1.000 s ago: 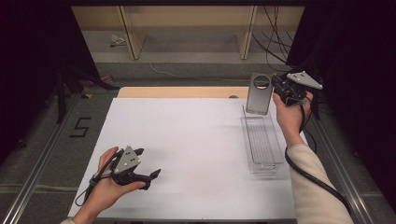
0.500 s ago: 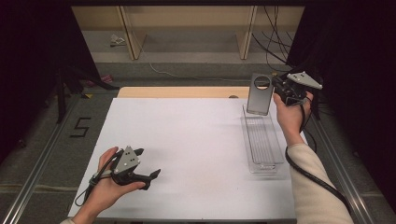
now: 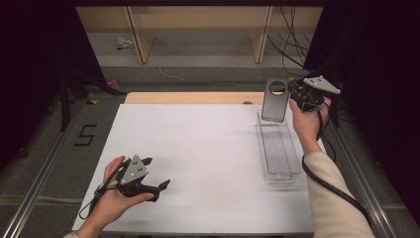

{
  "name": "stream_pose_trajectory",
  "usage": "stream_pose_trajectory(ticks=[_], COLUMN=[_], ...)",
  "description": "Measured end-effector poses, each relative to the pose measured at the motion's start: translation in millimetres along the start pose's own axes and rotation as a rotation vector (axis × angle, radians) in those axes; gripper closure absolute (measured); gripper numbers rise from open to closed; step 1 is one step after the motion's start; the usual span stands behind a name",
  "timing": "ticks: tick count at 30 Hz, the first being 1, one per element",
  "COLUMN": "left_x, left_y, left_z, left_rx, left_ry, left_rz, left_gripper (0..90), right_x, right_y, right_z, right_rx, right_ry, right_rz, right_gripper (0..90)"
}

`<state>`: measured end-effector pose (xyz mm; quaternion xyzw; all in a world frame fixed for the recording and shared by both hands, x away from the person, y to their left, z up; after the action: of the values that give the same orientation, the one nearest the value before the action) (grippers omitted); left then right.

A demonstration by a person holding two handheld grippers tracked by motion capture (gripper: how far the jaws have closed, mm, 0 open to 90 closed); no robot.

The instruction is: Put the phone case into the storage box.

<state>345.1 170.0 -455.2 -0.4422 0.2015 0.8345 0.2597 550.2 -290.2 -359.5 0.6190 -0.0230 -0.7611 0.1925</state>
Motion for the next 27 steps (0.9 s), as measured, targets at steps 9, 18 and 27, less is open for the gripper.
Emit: stream_pose_trajectory(ticks=[9, 18, 27], left_x=[0.1, -0.1, -0.7], left_y=[0.3, 0.6, 1.0], left_z=[-0.2, 0.2, 0.4], left_rx=[0.0, 0.0, 0.001], left_ry=[-0.002, -0.002, 0.0], left_rz=[-0.003, -0.003, -0.004], left_gripper=[9.9, 10.0, 10.0], right_x=[3.0, 4.8, 6.8], right_y=[1.8, -1.6, -2.1], right_z=[-1.8, -5.0, -6.4], right_rx=[0.004, -0.005, -0.005], right_ry=[-0.008, -0.013, -0.019], right_rz=[-0.004, 0.003, 0.003], right_gripper=[84.6, 84.6, 84.6])
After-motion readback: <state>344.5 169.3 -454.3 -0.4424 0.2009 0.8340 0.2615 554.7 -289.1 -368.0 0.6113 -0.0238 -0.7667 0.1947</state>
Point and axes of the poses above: each handheld gripper's, and its own axes: z roughly backward along the jaws, x roughly out of its underside, y roughly to its right, the point moved 4 cm from there along -z, roughly forward along the jaws, and after that the axes turned 15 degrees about z, right-handed, at the moved point
